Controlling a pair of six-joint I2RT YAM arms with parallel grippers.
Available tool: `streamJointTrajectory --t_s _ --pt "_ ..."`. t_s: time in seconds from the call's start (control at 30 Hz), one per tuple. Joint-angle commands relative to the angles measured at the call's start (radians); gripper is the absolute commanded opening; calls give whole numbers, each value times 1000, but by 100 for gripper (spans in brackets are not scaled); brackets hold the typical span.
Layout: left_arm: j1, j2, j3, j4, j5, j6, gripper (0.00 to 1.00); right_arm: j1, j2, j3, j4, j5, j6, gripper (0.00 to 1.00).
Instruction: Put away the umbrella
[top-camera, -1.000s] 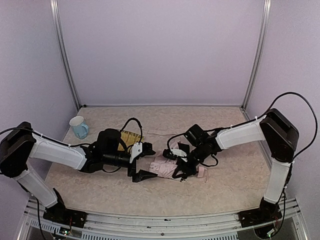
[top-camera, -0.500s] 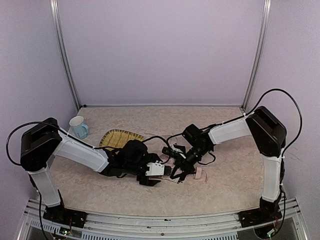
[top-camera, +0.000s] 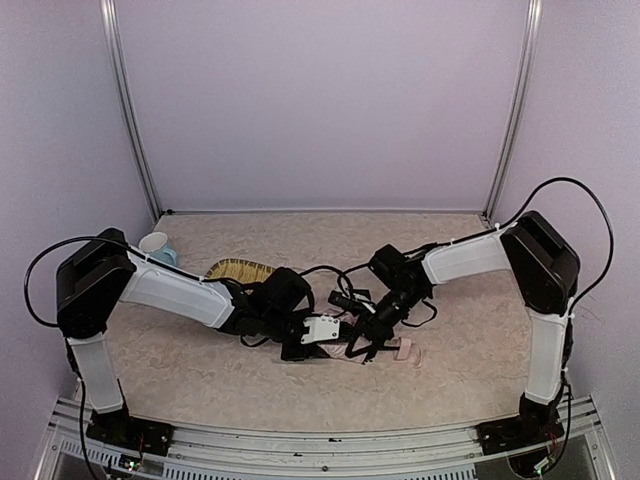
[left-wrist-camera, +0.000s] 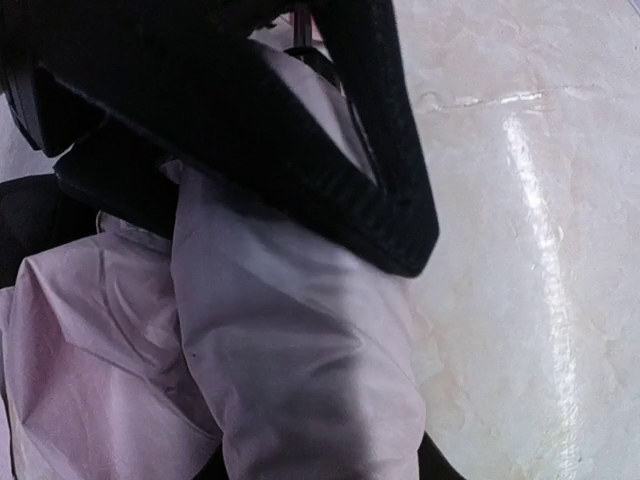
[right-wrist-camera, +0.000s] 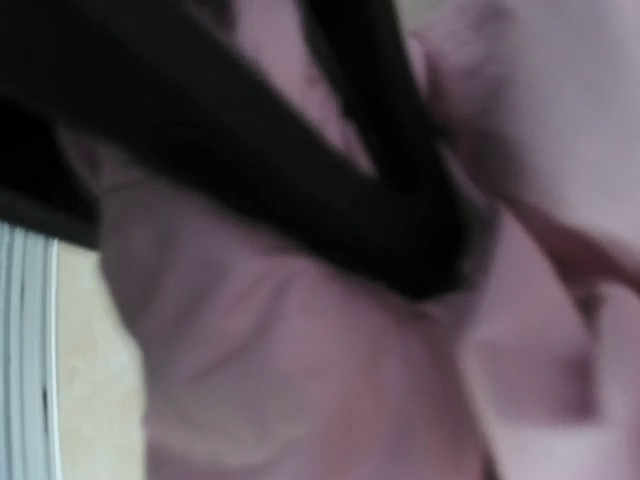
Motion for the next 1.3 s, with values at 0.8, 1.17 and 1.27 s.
streamJointTrajectory --t_s 0.8,1.17,1.27 --pt "147 398 344 -620 658 -304 0 361 -536 -585 649 921 -175 89" --pt "153 437 367 -694 710 -239 0 382 -279 -480 616 1174 -178 66" --pt "153 447 380 -731 722 -205 0 381 -250 -477 608 1215 -178 62"
